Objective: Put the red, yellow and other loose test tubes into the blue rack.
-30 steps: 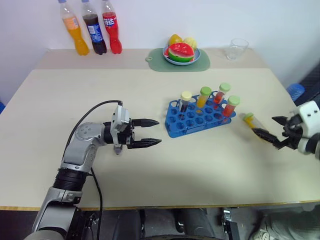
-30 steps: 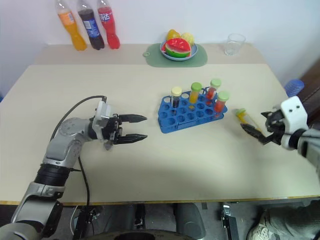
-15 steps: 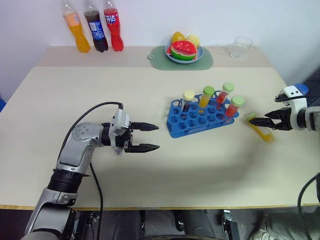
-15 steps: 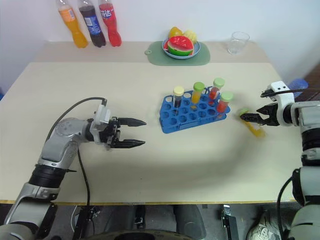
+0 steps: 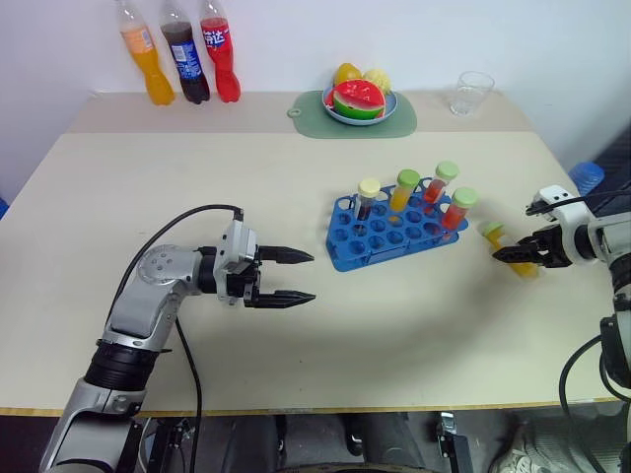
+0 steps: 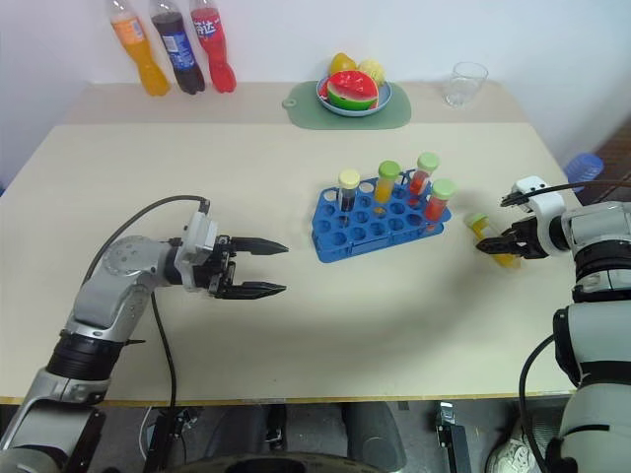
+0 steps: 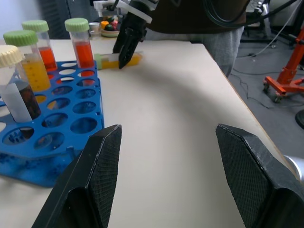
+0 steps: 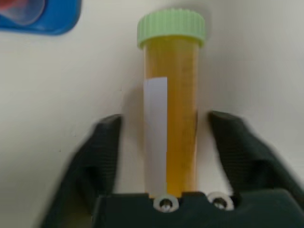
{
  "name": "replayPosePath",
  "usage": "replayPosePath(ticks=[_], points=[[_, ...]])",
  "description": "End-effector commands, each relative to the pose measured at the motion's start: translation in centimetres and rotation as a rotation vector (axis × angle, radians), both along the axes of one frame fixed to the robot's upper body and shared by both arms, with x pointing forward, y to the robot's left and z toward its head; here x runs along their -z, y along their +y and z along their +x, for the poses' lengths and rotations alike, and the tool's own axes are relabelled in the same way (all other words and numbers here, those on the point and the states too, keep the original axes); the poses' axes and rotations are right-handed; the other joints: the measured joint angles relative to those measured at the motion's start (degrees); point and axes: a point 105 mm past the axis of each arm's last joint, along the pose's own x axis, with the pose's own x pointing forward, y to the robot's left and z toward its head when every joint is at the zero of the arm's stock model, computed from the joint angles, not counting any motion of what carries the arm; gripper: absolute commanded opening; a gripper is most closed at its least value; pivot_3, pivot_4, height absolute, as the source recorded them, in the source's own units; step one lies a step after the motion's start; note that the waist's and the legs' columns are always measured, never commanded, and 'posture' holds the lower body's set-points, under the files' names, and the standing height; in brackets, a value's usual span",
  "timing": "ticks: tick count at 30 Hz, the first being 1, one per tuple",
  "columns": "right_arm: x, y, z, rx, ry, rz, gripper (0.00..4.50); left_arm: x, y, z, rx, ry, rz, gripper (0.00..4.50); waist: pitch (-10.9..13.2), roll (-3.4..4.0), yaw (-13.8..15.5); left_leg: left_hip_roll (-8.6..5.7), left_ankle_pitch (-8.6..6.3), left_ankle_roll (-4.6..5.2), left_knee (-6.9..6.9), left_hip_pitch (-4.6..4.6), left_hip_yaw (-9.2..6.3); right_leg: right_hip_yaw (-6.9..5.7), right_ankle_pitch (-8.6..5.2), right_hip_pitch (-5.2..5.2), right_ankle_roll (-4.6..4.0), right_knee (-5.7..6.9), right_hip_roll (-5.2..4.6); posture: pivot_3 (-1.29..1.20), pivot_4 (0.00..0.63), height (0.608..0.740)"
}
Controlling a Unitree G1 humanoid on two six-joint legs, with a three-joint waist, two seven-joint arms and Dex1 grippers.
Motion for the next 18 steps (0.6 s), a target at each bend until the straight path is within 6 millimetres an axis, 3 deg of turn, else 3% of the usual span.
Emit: replayPosePath(ticks=[1,2,9,12,18], points=[[-0.8,0.5,0.6,-0.029,-0.015,-0.007,1.01,-0.7,0.0,-0.3,0.000,-0.028,-0.016,3.26,0.0,0.00,0.0,0.00,0.00,0.00,0.00,0.00,0.00,0.00,0.00,0.00,0.00,0.00,0.00,0.00,0.150,0.740],[-0.9,0.6,0.7,-0.033,-0.017,-0.013,0.77,-0.7,0.0,-0.3,-0.002,-0.028,-0.018,3.26,0.0,0.00,-0.1,0.00,0.00,0.00,0.00,0.01,0.00,0.00,0.00,0.00,0.00,0.00,0.00,0.00,0.150,0.740],[-1.9,0.1,0.5,-0.057,-0.030,-0.023,0.77,-0.6,-0.2,-0.1,-0.006,-0.029,-0.028,3.26,0.0,0.01,0.0,0.00,0.00,-0.01,0.00,0.01,0.02,0.00,0.00,0.00,0.00,0.02,0.00,0.00,0.150,0.740],[-3.3,0.8,-1.3,-0.165,-0.017,0.070,0.77,-0.7,-0.2,0.2,-0.007,-0.030,-0.036,3.26,0.1,0.19,0.3,-0.01,0.00,-0.01,0.00,0.00,0.02,0.00,0.01,0.00,0.01,0.02,-0.01,0.00,0.150,0.740],[-3.1,4.3,-6.6,-0.354,-0.027,0.143,0.77,-0.8,-0.5,0.7,0.015,-0.028,-0.045,3.26,0.1,0.24,1.6,0.00,0.00,-0.01,0.04,-0.02,-0.06,-0.06,0.08,0.02,0.22,0.03,0.00,0.00,0.150,0.740]])
